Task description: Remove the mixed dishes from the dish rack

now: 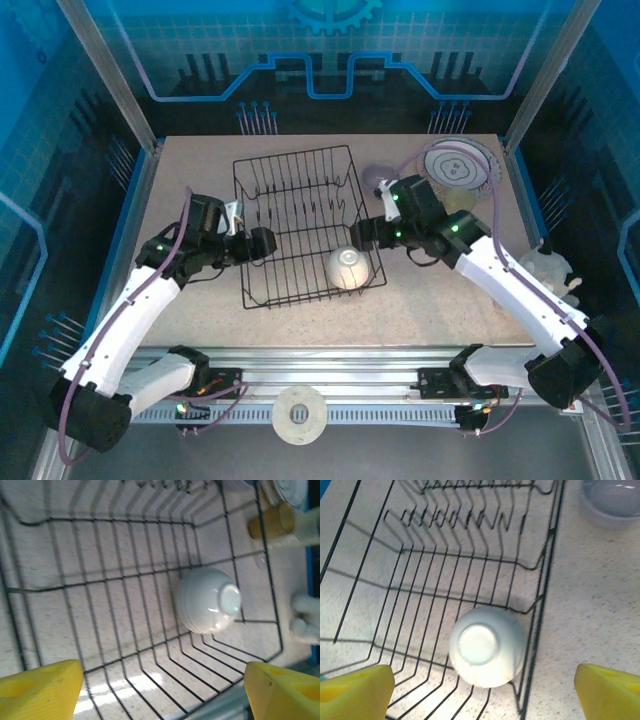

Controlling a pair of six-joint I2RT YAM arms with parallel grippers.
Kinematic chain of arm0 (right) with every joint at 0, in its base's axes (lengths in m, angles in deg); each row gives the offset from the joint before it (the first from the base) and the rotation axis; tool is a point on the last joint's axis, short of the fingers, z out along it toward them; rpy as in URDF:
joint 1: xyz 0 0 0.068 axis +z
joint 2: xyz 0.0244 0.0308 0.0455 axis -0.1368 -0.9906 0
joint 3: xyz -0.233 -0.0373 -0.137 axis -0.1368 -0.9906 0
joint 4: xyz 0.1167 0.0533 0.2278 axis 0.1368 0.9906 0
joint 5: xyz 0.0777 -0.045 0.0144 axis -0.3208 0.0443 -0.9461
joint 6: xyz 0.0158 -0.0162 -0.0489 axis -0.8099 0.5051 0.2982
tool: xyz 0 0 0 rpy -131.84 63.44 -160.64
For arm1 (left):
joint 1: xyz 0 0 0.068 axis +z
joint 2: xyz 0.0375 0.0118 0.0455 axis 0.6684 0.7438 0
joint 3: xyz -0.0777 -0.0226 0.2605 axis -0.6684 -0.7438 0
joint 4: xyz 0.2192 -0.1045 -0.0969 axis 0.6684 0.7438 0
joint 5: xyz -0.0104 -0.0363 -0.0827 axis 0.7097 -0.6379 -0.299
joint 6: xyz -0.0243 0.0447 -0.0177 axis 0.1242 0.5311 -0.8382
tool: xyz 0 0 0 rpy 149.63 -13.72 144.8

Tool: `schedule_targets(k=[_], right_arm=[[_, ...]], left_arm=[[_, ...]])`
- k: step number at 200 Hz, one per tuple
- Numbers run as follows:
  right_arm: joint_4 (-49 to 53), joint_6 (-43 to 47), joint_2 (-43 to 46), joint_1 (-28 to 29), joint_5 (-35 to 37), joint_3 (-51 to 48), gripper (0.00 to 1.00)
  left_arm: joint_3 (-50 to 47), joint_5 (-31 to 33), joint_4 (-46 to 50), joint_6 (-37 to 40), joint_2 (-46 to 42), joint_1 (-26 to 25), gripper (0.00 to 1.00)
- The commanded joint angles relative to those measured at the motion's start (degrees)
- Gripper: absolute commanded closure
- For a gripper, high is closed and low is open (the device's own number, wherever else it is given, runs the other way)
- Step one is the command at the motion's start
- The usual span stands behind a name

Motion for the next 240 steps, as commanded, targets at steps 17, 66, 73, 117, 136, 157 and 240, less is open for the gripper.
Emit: schedule_targets(k=[17,66,73,117,136,157,240], right_arm=[[2.4,-1.3,-2.2,8.5,6.1,-1.1,0.04],[1.1,-2.1,-9.7,11.5,5.2,-1.4,0.01],[0.8,-2.3,-11.0,11.8,4.8,-1.2,0.01],[-0.8,-3.6,-17.5,13.9,5.6,0.0,0.00],[-0.8,-4.2,-19.9,14.0,7.3,0.2,0.00],[-0.7,-5.2,-21.5,14.0,9.2,0.4,0.00],[-1.0,-7.1,-25.5,12.7,12.1,1.4,0.00]], left_arm=[[-0.5,9.3,5.1,-0.5,-1.0,3.6,0.21],[-4.1,8.8,3.4,0.3,2.3,5.1,0.38],[-4.7,8.7,3.1,0.4,2.7,5.2,0.42],[-7.3,8.2,1.1,-0.2,5.0,5.6,0.52],[-8.3,7.5,-0.1,-0.9,5.9,5.6,0.53],[-9.6,5.9,-1.6,-1.7,7.0,5.6,0.58],[-13.0,2.6,-4.8,-2.5,7.6,5.6,0.72]])
